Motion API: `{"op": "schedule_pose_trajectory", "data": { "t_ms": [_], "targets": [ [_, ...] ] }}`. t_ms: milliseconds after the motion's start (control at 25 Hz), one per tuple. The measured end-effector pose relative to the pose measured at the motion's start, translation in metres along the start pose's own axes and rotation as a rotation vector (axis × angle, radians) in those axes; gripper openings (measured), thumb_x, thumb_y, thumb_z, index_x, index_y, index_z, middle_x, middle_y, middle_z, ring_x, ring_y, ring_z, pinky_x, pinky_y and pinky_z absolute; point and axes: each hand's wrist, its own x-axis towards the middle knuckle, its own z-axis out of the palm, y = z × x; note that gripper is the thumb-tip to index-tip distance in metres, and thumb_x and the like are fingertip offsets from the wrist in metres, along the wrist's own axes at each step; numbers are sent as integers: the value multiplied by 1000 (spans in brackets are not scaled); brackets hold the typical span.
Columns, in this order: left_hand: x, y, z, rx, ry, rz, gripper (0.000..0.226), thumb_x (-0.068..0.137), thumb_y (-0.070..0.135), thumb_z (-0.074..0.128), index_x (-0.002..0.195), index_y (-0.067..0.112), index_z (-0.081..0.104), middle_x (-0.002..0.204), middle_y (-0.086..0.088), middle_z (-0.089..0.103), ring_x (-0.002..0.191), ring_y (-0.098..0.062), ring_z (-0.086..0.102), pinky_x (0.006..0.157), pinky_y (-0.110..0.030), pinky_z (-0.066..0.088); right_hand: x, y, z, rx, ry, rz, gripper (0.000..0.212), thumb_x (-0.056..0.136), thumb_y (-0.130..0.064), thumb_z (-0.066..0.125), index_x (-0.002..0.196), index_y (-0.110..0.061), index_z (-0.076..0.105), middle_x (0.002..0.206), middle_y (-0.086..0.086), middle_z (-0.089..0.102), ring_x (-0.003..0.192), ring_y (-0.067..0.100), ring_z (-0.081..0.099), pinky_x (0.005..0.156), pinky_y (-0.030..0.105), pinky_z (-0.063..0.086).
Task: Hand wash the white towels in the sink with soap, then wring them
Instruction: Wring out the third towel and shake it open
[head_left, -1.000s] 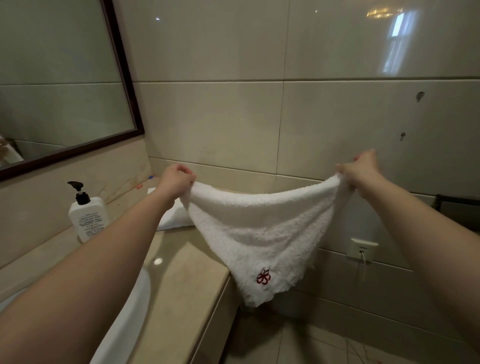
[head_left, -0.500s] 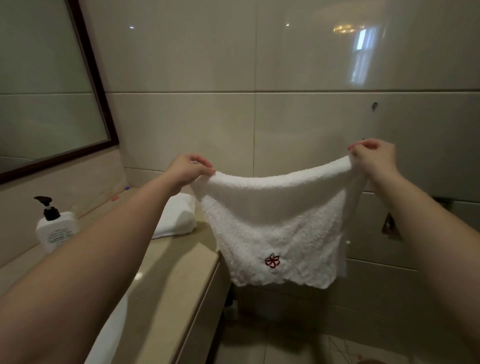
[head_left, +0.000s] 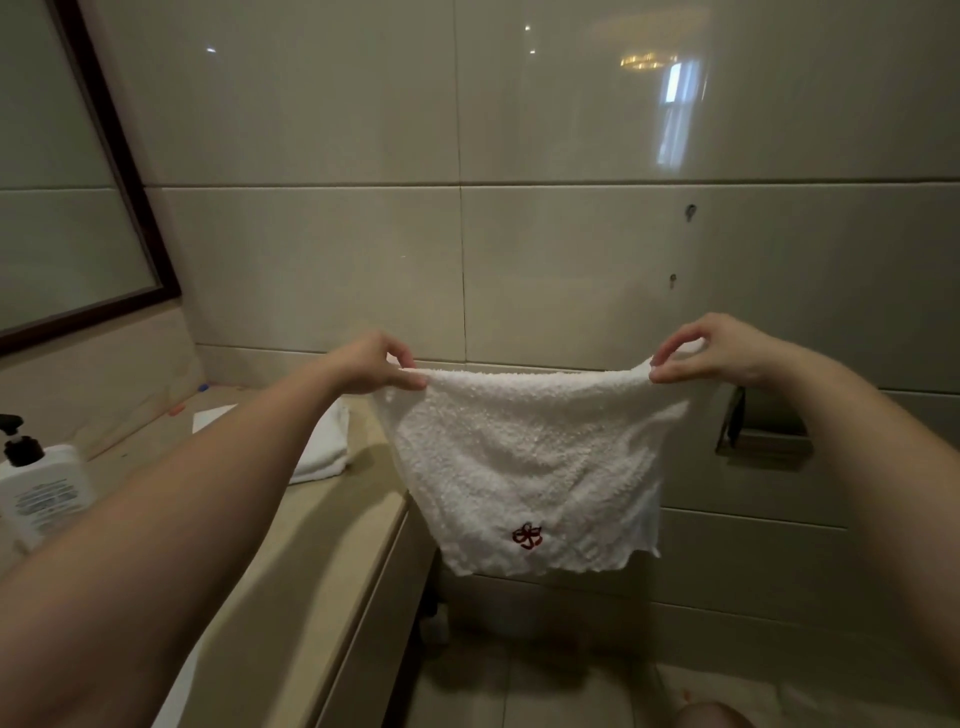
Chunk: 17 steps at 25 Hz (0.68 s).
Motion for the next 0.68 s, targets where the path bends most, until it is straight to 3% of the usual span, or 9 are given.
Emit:
{"op": "schedule_pose_trajectory", "data": {
  "t_ms": [120, 240, 320, 440, 520, 600, 680],
  "targets": [
    [2, -4, -2, 47, 14, 6, 24, 88, 40, 77, 90, 19, 67, 97, -1, 61, 93, -21, 55, 73, -30, 38, 6, 13, 2, -51, -31, -2, 49, 46, -77, 77, 73, -36, 76, 107, -3, 73, 104, 17, 63, 96, 36, 48],
    [5, 2, -6, 185, 37, 22, 24, 95, 40, 69, 98, 17, 66, 110, -10, 54, 98, -23, 50, 83, -30, 38, 10, 15, 8, -13, 49, 23, 27, 74, -54, 77, 77, -27, 74, 107, 6, 72, 97, 21, 62, 82, 32, 45],
    [7, 9, -8, 243, 69, 50, 29, 98, 40, 64, 105, 12, 68, 110, -10, 48, 100, -26, 48, 88, -33, 39, 19, 18, 9, -56, 113, 56, 25, 85, -45, 75, 84, -21, 74, 111, 13, 68, 100, 25, 59, 82, 32, 43],
    [8, 15, 0, 184, 91, 129, 27, 102, 37, 57, 97, 11, 61, 89, -5, 57, 86, -25, 52, 67, -33, 37, 23, 12, 4, -181, 189, 112, 31, 91, -47, 68, 84, -17, 68, 120, 12, 52, 117, 32, 47, 96, 38, 42],
    [9, 13, 5, 53, 131, 128, 25, 103, 38, 56, 92, 15, 56, 77, 1, 55, 73, -20, 50, 58, -31, 34, 20, 11, -1, -130, 203, 81, 34, 95, -43, 64, 77, -15, 60, 94, 8, 50, 95, 31, 51, 76, 38, 41],
    [11, 13, 7, -41, 160, 103, 26, 101, 41, 59, 91, 17, 56, 76, 2, 55, 67, -14, 49, 57, -30, 36, 16, 12, -1, -18, 207, 78, 42, 96, -38, 64, 67, -11, 52, 70, 7, 44, 67, 25, 45, 58, 35, 30],
    [15, 16, 11, -94, 160, 62, 27, 99, 41, 62, 91, 15, 59, 80, 0, 59, 68, -13, 51, 58, -30, 39, 18, 11, 2, 63, 229, 132, 40, 96, -34, 65, 70, -5, 58, 67, 9, 46, 62, 24, 44, 54, 33, 30]
  ]
}}
